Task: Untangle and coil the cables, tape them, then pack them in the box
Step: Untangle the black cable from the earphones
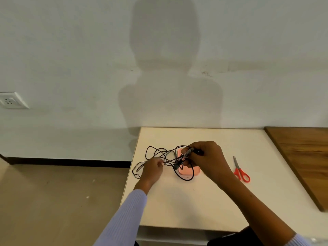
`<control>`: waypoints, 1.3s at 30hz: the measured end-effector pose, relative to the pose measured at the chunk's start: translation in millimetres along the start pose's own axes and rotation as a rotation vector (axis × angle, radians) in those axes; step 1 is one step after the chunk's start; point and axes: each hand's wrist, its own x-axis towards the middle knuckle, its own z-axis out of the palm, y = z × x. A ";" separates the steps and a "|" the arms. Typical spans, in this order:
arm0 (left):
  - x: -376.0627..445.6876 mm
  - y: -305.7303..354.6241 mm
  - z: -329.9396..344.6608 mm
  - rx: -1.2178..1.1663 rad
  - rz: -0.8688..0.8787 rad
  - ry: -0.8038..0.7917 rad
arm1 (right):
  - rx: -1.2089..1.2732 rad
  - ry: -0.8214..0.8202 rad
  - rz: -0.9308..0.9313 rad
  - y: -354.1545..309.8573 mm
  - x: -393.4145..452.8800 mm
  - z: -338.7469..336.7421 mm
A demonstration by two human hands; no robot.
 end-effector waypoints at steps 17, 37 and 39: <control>-128.6 34.4 -21.5 -0.470 -0.105 -0.108 | -0.146 0.059 0.102 34.5 -66.7 -7.1; -111.0 33.0 24.8 -0.284 0.006 -0.027 | -0.465 -0.102 0.041 98.0 -55.7 -11.9; -109.7 33.0 26.6 -0.306 -0.011 -0.021 | -0.432 -0.040 0.060 99.3 -55.2 -15.0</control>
